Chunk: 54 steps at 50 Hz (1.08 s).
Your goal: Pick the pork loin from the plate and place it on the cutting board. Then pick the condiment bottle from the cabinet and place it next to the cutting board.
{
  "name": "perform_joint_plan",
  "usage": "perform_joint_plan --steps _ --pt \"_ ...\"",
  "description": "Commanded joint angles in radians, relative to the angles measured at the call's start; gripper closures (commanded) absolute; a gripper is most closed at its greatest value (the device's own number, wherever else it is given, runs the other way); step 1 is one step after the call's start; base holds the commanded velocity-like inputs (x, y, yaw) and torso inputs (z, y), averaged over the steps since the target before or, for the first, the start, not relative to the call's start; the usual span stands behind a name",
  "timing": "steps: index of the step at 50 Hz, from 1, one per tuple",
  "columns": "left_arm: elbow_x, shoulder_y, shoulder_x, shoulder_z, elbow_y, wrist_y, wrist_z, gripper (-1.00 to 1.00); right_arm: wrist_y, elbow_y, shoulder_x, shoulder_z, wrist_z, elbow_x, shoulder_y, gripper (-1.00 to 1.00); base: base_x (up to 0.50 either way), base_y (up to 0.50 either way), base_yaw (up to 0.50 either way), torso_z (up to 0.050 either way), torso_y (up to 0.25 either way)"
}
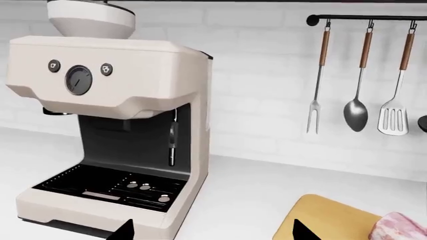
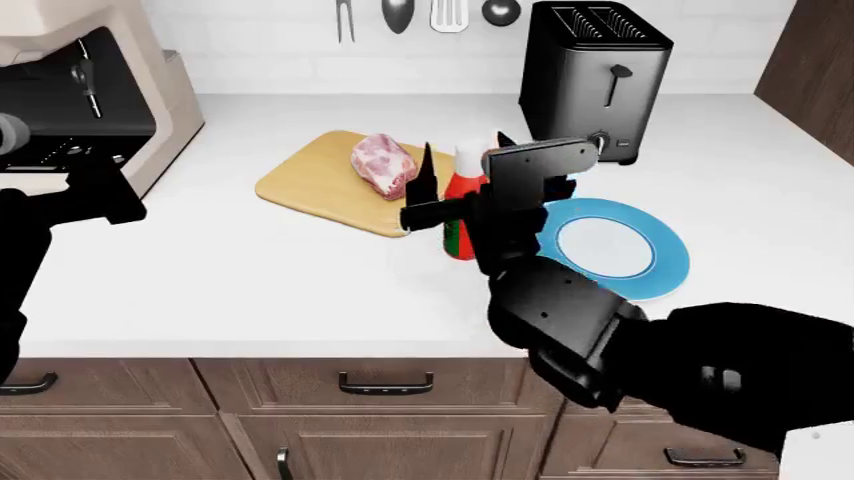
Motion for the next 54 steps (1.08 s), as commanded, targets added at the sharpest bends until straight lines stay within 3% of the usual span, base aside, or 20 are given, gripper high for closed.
perform_joint_plan --steps 1,12,26,43,54 --pt "-0.004 0.000 -0.001 0.000 0.002 0.000 -0.003 -1.00 -0.031 -0.184 0.071 -0.023 0.158 -0.134 0.144 -1.00 0.00 0.00 0.00 0.000 0.000" --pt "-0.026 -0.017 0.004 -0.010 0.023 -0.019 -0.015 -1.00 -0.003 -0.379 0.205 -0.044 0.365 -0.307 0.367 -1.00 0.00 0.00 0.00 0.000 0.000" --pt "-0.218 -0.065 0.044 -0.116 0.203 -0.175 -0.073 -1.00 0.168 -1.084 0.710 -0.199 0.616 -0.537 0.705 -1.00 0.00 0.00 0.00 0.000 0.000" --pt "-0.620 -0.074 0.095 -0.302 0.341 -0.431 -0.215 -1.00 0.380 -1.390 1.085 -0.289 0.650 -0.605 0.850 -1.00 0.00 0.00 0.00 0.000 0.000" --pt "-0.743 -0.090 0.075 -0.342 0.333 -0.462 -0.290 -1.00 0.471 -1.462 1.203 -0.252 0.612 -0.586 0.874 -1.00 0.00 0.00 0.00 0.000 0.000"
